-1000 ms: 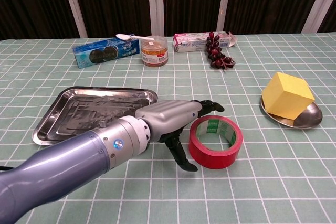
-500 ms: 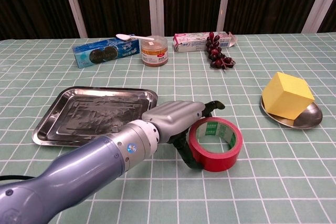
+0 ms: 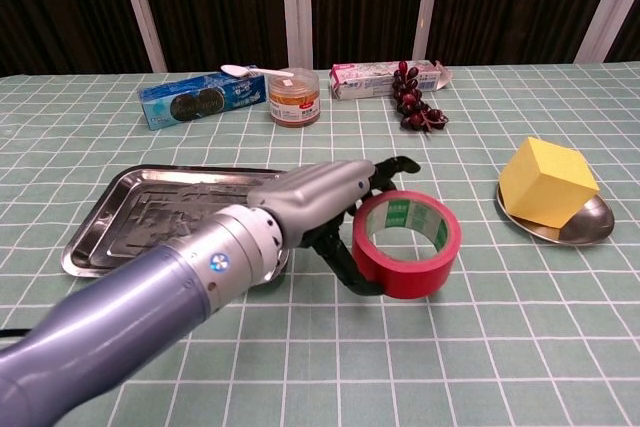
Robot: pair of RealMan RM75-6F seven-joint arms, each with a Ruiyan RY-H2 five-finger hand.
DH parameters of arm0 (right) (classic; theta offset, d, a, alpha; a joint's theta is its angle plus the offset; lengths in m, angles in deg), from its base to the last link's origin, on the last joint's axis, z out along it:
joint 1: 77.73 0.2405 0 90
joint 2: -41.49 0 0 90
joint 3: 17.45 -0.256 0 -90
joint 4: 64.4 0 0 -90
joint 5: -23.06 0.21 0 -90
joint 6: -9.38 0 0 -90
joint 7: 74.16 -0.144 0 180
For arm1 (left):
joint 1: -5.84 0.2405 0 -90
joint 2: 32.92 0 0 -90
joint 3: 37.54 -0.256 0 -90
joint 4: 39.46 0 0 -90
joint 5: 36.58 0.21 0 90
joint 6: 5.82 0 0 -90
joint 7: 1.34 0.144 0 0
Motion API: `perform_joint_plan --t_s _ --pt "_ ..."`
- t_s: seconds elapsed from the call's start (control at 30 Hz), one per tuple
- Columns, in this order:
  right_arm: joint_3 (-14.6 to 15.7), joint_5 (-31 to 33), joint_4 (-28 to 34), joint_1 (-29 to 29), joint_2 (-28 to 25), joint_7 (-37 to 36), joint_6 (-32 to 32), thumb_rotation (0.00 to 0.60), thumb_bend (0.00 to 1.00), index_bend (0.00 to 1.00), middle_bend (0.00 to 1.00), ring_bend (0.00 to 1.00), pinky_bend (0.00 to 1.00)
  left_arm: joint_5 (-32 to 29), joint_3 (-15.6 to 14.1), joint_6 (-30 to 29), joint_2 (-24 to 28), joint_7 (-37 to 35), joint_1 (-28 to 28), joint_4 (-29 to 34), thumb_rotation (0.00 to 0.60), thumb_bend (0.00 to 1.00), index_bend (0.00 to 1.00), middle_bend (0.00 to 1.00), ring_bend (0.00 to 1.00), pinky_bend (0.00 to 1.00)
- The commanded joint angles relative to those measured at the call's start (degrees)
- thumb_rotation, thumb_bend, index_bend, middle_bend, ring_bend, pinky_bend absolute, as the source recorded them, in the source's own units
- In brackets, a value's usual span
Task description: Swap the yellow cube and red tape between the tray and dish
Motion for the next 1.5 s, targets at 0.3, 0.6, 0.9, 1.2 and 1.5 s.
perform_joint_plan --t_s 0.3,0.6,0.9,1.2,1.5 --pt "-1.7 0.5 1.9 1.2 1.9 3.8 -2.4 0.6 0.22 0.0 0.0 0.0 0.04 3.9 -6.8 -8.2 23.8 0.0 9.9 21.4 0.6 0.35 0.07 0.47 0.28 0.28" --pt "-2.9 1.5 2.6 3.0 4.4 6.7 -5.1 0.6 0.22 0.0 0.0 0.0 0.04 4.8 -10.1 -11.9 30.3 -3.6 14.9 20.8 0.6 0.35 0.08 0.48 0.28 0.28" --pt "-2.8 1.7 1.2 3.1 6.1 6.8 -6.9 0.6 0.22 0.0 0.0 0.0 0.04 3.2 -9.1 -12.2 27.4 -5.3 16.0 12.7 0.6 0.35 0.07 0.48 0.28 0.27" --pt "-2.7 1.5 -0.7 2.1 6.5 4.9 -7.6 0.6 0.22 0.0 0.0 0.0 0.04 1.7 -8.3 -10.3 25.0 -6.5 15.9 8.0 0.6 0.26 0.04 0.31 0.16 0.21" --pt "-2.7 0.8 -1.7 0.7 6.7 3.1 -7.0 0.6 0.22 0.0 0.0 0.0 0.04 3.6 -7.5 -9.8 24.1 -10.7 15.6 5.4 0.6 0.06 0.0 0.0 0.0 0.0"
